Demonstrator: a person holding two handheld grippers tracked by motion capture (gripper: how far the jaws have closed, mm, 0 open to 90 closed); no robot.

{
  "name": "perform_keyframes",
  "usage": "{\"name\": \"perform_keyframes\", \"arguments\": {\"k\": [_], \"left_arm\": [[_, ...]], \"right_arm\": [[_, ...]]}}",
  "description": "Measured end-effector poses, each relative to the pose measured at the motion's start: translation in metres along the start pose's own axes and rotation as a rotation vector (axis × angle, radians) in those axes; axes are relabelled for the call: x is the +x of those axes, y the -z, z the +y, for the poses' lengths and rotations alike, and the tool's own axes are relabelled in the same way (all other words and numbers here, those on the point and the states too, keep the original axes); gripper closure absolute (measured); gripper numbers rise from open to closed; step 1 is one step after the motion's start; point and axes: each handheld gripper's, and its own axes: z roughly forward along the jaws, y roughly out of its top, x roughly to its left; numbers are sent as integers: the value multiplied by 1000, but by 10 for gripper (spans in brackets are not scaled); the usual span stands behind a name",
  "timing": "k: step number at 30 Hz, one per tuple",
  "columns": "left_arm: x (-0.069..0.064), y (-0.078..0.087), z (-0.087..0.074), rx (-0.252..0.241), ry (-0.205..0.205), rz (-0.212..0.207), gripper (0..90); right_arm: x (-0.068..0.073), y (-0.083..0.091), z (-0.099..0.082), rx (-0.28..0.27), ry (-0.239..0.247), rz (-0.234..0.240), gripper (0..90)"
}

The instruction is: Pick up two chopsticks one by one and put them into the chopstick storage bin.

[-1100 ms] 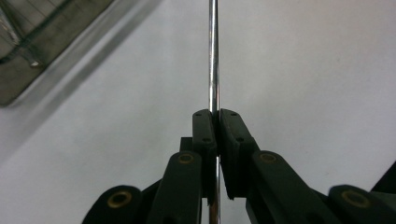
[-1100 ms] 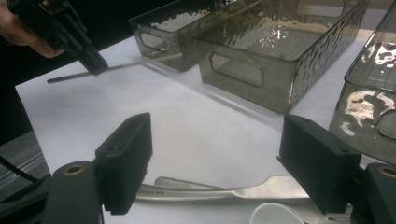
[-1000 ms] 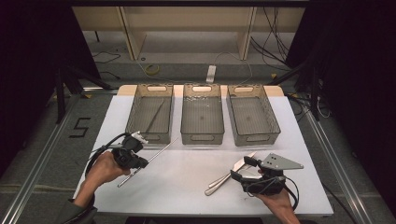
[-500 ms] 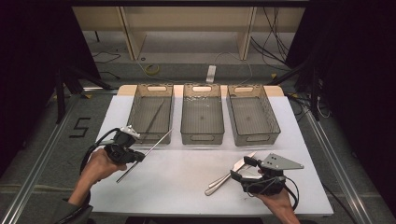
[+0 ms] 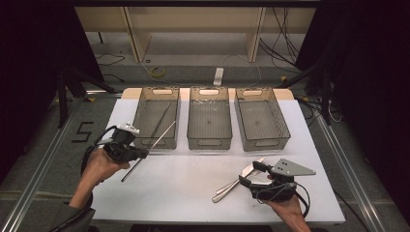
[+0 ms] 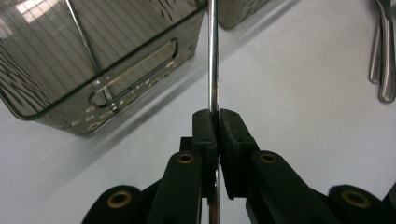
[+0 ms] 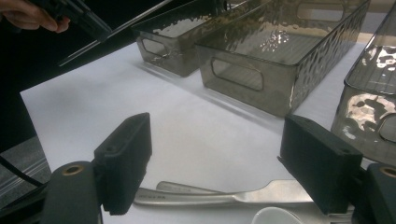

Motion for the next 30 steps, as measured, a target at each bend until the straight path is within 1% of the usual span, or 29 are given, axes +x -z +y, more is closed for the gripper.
{"name": "perform_keyframes", "arguments": {"k": [3, 7, 8, 9, 11, 15, 21, 27, 30], "left_arm": [[1, -1, 6, -12, -2, 7, 849], [6, 2, 14, -34, 9, 12, 849], [7, 2, 16, -44, 12, 16, 849], [8, 3, 18, -43, 9, 15, 849], [12, 3, 21, -56, 18, 24, 849], [17, 4, 27, -73, 19, 38, 849], [26, 8, 39, -102, 31, 51, 849], [33, 11, 50, -114, 34, 74, 849], [38, 12, 56, -125, 34, 99, 848]], "right_arm": [[0, 0, 0, -1, -4, 1, 259], [0, 1, 0, -9, -2, 7, 259], [0, 1, 0, -8, -4, 7, 259], [0, 1, 0, -7, -3, 6, 259], [-1, 1, 0, -8, -5, 3, 259], [-2, 1, -1, -7, -8, -1, 259], [-2, 0, 0, -7, -6, -3, 259], [-3, 1, 0, -11, -12, -4, 259], [-3, 1, -1, -9, -10, -3, 259]]}}
